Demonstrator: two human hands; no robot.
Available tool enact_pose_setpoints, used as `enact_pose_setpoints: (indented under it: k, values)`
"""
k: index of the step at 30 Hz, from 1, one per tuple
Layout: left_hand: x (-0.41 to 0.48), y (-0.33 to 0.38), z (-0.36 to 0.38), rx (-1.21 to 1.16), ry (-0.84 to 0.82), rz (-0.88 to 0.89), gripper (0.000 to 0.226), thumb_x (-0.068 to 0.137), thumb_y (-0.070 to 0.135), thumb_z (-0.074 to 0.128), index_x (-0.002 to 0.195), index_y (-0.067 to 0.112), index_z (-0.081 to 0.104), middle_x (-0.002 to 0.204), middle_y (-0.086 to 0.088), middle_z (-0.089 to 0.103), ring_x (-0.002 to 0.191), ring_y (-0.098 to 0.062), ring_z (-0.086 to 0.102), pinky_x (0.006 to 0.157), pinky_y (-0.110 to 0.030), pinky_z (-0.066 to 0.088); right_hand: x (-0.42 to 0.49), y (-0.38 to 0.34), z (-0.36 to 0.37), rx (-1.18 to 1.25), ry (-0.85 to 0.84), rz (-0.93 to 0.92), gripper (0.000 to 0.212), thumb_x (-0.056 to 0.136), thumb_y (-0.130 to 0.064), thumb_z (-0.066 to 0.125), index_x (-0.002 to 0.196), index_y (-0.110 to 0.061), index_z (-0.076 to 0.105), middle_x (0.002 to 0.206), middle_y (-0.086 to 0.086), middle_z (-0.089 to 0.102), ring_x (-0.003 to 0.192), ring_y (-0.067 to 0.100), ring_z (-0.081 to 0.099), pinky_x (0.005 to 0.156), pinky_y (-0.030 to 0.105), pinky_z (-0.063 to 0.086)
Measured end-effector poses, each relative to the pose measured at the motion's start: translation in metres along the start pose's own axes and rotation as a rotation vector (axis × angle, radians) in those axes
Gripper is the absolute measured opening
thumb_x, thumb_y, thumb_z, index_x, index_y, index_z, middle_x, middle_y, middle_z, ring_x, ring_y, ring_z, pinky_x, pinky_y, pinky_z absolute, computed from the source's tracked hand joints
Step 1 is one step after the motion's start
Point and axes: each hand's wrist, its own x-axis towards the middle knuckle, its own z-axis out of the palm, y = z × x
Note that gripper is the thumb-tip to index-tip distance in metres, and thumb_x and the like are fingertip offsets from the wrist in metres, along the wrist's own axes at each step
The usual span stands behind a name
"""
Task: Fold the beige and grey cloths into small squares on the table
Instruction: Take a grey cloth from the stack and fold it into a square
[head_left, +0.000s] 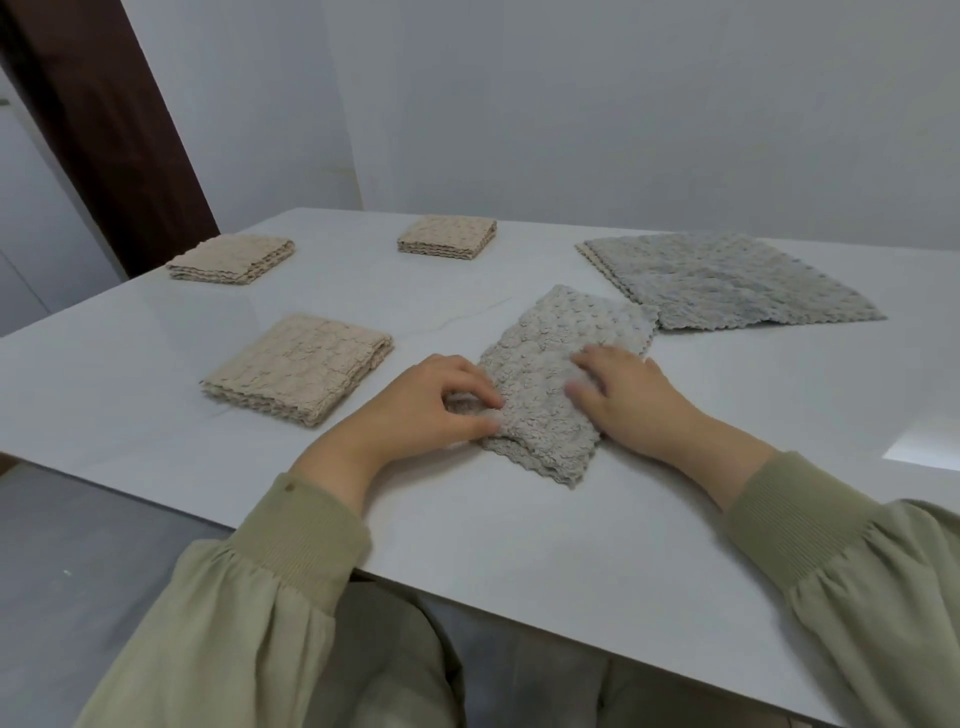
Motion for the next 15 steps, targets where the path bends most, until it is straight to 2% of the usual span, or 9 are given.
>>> enact_pose_setpoints:
  k: [2, 3, 5, 7, 9, 12, 13, 15]
  values:
    - [-0.006, -0.002, -0.004, -0.029, -0.041, -0.039, 0.023, 0.074, 0.026, 0.079, 0.095, 0.033, 0.073, 0.115, 0.021, 0.058, 0.112, 0.005, 0.047, 0.092, -0.012, 0.034, -0.003, 0.001, 0.003, -0.111, -0.097, 0.01, 0.052, 0.097, -0.044, 0.04, 0.143, -0.019, 0.035, 0.154, 0.0, 0.028, 0.143, 0.017, 0.019, 0.115, 0.048, 0.009]
    - [-0.008, -0.002, -0.004, -0.025, -0.023, -0.038, 0.024, 0.073, 0.023, 0.08, 0.094, 0.032, 0.073, 0.115, 0.02, 0.058, 0.112, 0.004, 0.048, 0.093, -0.014, 0.035, -0.004, 0.001, 0.002, -0.09, -0.071, 0.009, 0.051, 0.096, -0.043, 0.043, 0.141, -0.019, 0.038, 0.153, 0.0, 0.03, 0.143, 0.017, 0.019, 0.115, 0.049, 0.009]
    - [-0.009, -0.002, -0.002, -0.017, 0.036, -0.012, 0.024, 0.071, 0.017, 0.081, 0.091, 0.029, 0.073, 0.111, 0.017, 0.061, 0.111, -0.001, 0.051, 0.094, -0.015, 0.037, -0.008, -0.004, -0.003, 0.021, 0.081, -0.079, 0.041, 0.092, -0.036, 0.053, 0.128, -0.016, 0.05, 0.142, 0.003, 0.044, 0.136, 0.02, 0.032, 0.113, 0.041, 0.02]
    - [-0.011, -0.001, 0.0, -0.043, 0.079, 0.0, 0.024, 0.072, 0.014, 0.079, 0.086, 0.031, 0.071, 0.106, 0.014, 0.063, 0.107, -0.003, 0.055, 0.094, -0.018, 0.041, -0.016, -0.015, -0.007, 0.211, 0.168, -0.17, 0.023, 0.089, -0.028, 0.061, 0.108, -0.016, 0.059, 0.124, 0.003, 0.056, 0.122, 0.017, 0.044, 0.1, 0.025, 0.03]
    - [-0.012, 0.0, 0.001, -0.065, 0.112, -0.016, 0.024, 0.072, 0.015, 0.078, 0.08, 0.035, 0.068, 0.102, 0.013, 0.067, 0.101, -0.005, 0.06, 0.092, -0.026, 0.047, -0.027, -0.031, -0.01, 0.341, 0.115, -0.206, 0.015, 0.084, -0.028, 0.068, 0.089, -0.017, 0.058, 0.112, 0.0, 0.06, 0.112, 0.011, 0.048, 0.089, 0.017, 0.033]
    - [-0.012, 0.0, 0.0, -0.114, 0.125, -0.038, 0.021, 0.074, 0.013, 0.077, 0.07, 0.03, 0.065, 0.096, 0.016, 0.071, 0.094, -0.005, 0.064, 0.088, -0.026, 0.051, -0.038, -0.042, -0.009, 0.263, -0.057, -0.251, 0.03, 0.072, -0.034, 0.077, 0.073, -0.016, 0.052, 0.103, 0.004, 0.061, 0.106, 0.012, 0.051, 0.086, 0.02, 0.039]
    - [-0.012, 0.0, 0.0, -0.122, 0.117, -0.048, 0.017, 0.075, 0.013, 0.077, 0.069, 0.025, 0.066, 0.095, 0.018, 0.071, 0.093, -0.004, 0.065, 0.087, -0.024, 0.05, -0.039, -0.042, -0.008, 0.217, -0.098, -0.268, 0.033, 0.07, -0.033, 0.078, 0.07, -0.018, 0.049, 0.103, 0.004, 0.06, 0.106, 0.011, 0.05, 0.085, 0.015, 0.038]
    - [-0.012, 0.0, 0.0, -0.138, 0.103, -0.063, 0.01, 0.076, 0.015, 0.077, 0.07, 0.018, 0.069, 0.096, 0.018, 0.07, 0.093, -0.004, 0.064, 0.087, -0.025, 0.049, -0.038, -0.04, -0.008, 0.19, -0.129, -0.269, 0.034, 0.07, -0.028, 0.078, 0.066, -0.023, 0.045, 0.109, 0.002, 0.058, 0.105, -0.002, 0.046, 0.081, 0.001, 0.03]
